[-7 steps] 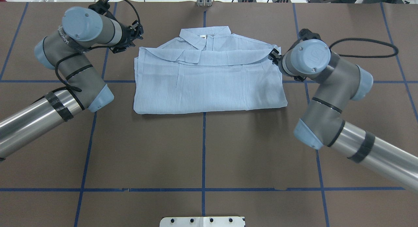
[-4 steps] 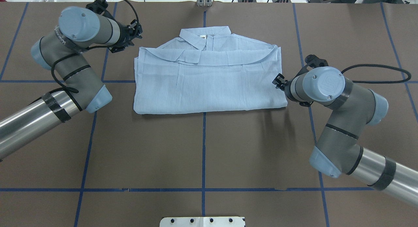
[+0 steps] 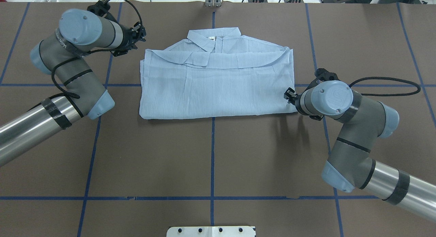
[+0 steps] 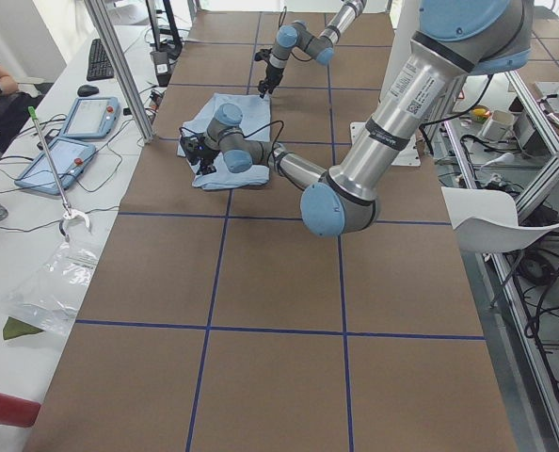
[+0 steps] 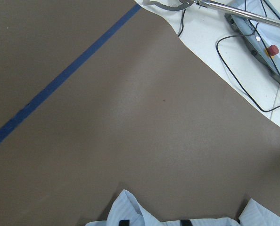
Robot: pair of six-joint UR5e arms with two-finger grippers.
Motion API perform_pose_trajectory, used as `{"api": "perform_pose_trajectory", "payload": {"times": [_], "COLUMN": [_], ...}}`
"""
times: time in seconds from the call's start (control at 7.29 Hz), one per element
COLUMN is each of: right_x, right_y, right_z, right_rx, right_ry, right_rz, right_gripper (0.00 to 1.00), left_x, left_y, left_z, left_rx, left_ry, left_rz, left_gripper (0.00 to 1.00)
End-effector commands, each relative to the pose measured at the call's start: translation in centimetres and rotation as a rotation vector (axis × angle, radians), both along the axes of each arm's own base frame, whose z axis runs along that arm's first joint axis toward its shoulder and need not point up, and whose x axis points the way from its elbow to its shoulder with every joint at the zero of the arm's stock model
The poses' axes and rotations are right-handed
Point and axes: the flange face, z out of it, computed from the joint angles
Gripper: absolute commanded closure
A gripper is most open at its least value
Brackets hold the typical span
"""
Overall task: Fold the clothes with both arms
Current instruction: 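Grasp the folded shirt's corner with the right gripper and pull it toward the robot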
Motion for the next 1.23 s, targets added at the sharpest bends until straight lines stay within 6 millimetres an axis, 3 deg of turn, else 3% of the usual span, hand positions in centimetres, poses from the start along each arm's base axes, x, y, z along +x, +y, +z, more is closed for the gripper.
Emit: {"api": "perform_pose_trajectory", "payload": {"times": [0.0, 0.27, 0.41, 0.55, 0.69, 0.96, 1.1], "right_x": [-0.1, 0.4, 1.8, 4.9, 7.0, 5.7, 5.5], "right_y": [0.1, 0.3, 1.4, 4.0, 9.0, 19.7, 23.4], "right_z": [0.3, -0.7, -1.2, -1.6, -2.5, -7.2, -8.4], "right_rx": [-0.006, -0.003, -0.011, -0.012, -0.050, -0.223, -0.319], "right_ry": [0.003, -0.019, -0.038, -0.066, -0.075, -0.050, -0.044], "right_rz": [-0.004, -0.011, -0.025, -0.044, -0.124, -0.251, -0.370], "right_gripper": [0.95, 1.00, 1.00, 1.00, 1.00, 1.00, 1.00], "left_x": [-0.3, -0.2, -0.3, -0.5, -0.7, -1.6, -1.9], "left_y": [0.1, 0.2, 0.2, 0.4, 0.7, 2.2, 3.3], "left_z": [0.3, 0.3, 0.3, -0.3, -0.6, -3.3, -4.6], "left_rx": [-0.001, 0.000, 0.000, 0.007, 0.013, 0.053, 0.056], "left_ry": [-0.002, -0.001, -0.001, 0.007, 0.015, 0.057, 0.085], "left_rz": [-0.002, -0.001, -0.002, -0.001, 0.003, 0.014, 0.047], "left_gripper": [0.54, 0.54, 0.54, 0.54, 0.54, 0.54, 0.54]}}
